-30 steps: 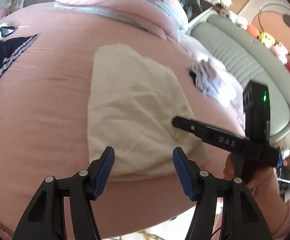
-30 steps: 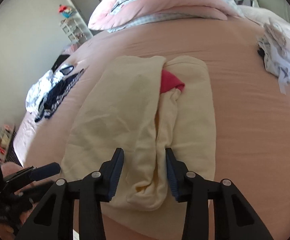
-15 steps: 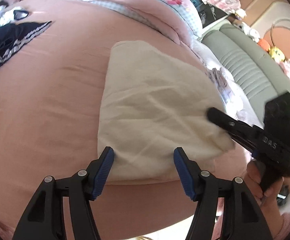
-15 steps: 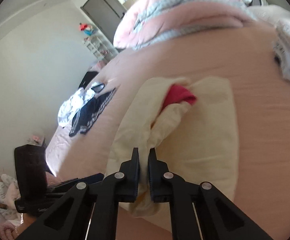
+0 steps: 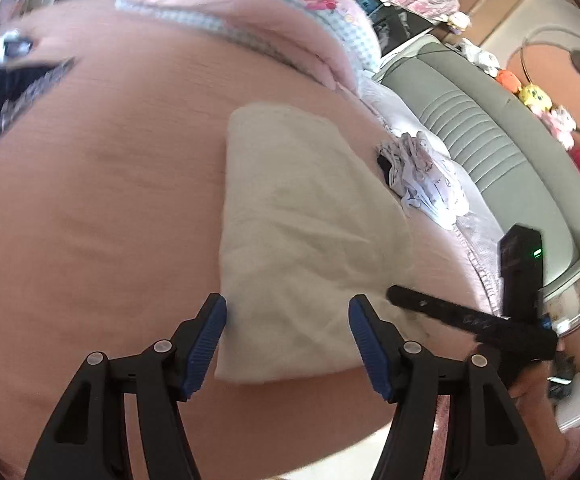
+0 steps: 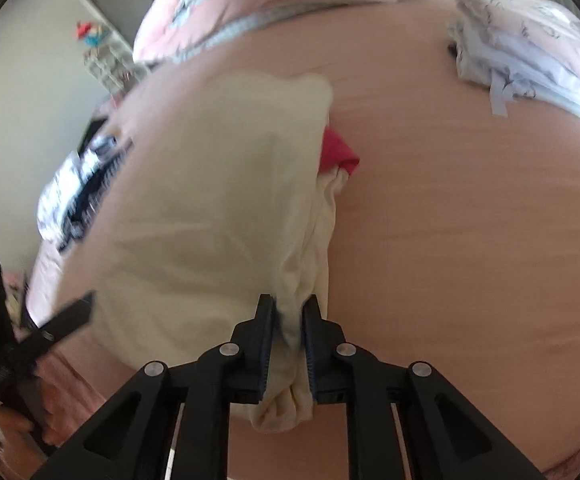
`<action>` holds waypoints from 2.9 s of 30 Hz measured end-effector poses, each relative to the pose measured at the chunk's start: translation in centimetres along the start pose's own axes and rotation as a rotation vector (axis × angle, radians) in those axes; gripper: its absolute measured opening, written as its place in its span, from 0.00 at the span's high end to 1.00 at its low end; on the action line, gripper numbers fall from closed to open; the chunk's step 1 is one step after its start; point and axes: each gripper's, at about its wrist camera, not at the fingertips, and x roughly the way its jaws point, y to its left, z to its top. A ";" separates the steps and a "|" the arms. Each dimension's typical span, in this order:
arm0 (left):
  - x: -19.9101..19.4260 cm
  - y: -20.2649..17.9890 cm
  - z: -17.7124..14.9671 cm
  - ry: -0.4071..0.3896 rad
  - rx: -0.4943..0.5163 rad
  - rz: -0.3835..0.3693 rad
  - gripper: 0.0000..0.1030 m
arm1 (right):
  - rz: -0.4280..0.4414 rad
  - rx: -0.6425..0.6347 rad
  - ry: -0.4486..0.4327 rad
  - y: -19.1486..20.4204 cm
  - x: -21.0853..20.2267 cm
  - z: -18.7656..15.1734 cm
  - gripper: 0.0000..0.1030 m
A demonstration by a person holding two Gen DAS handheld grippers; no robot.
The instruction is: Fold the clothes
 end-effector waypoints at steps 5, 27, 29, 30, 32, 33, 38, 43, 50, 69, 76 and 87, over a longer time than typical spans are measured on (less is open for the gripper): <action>1.6 -1.2 0.6 0.052 0.148 0.088 0.40 | -0.023 -0.035 -0.207 0.4 -3.7 0.9 0.69; 2.7 2.2 -2.1 0.145 0.009 0.096 0.38 | -0.222 -0.278 0.088 1.5 -0.5 -2.9 0.56; 2.4 2.6 -2.2 0.145 0.001 0.087 0.38 | -0.239 -0.162 0.062 -0.8 -1.7 -2.4 0.56; 2.4 2.8 -2.2 0.144 -0.007 0.084 0.38 | -0.248 -0.107 0.047 -1.9 -2.3 -2.1 0.57; 2.2 3.1 -2.3 0.140 -0.026 0.077 0.38 | -0.286 -0.052 -0.004 -3.2 -3.6 -1.8 0.57; 2.1 3.2 -2.3 0.136 -0.037 0.073 0.38 | -0.304 -0.024 -0.029 -3.8 -4.2 -1.6 0.57; 0.9 1.7 -1.9 0.053 0.000 0.061 0.38 | -0.157 -0.119 -0.116 0.1 -4.4 -2.1 0.57; 1.6 3.3 -2.4 0.108 -0.037 0.100 0.37 | -0.290 -0.360 0.023 4.8 0.4 -4.8 0.57; 1.3 3.5 -2.4 0.117 -0.017 0.118 0.36 | -0.281 -0.144 0.029 1.4 -0.5 -4.7 0.49; 3.1 -0.6 5.6 0.027 0.127 0.057 0.35 | -0.217 -0.288 -0.088 3.9 -3.1 1.4 0.49; 8.6 -1.8 11.5 -0.004 0.241 0.075 0.35 | -0.247 -0.419 -0.138 6.2 1.9 8.8 0.49; 13.2 5.3 12.1 0.024 0.055 0.148 0.23 | -0.237 -0.296 -0.119 0.8 7.8 12.7 0.49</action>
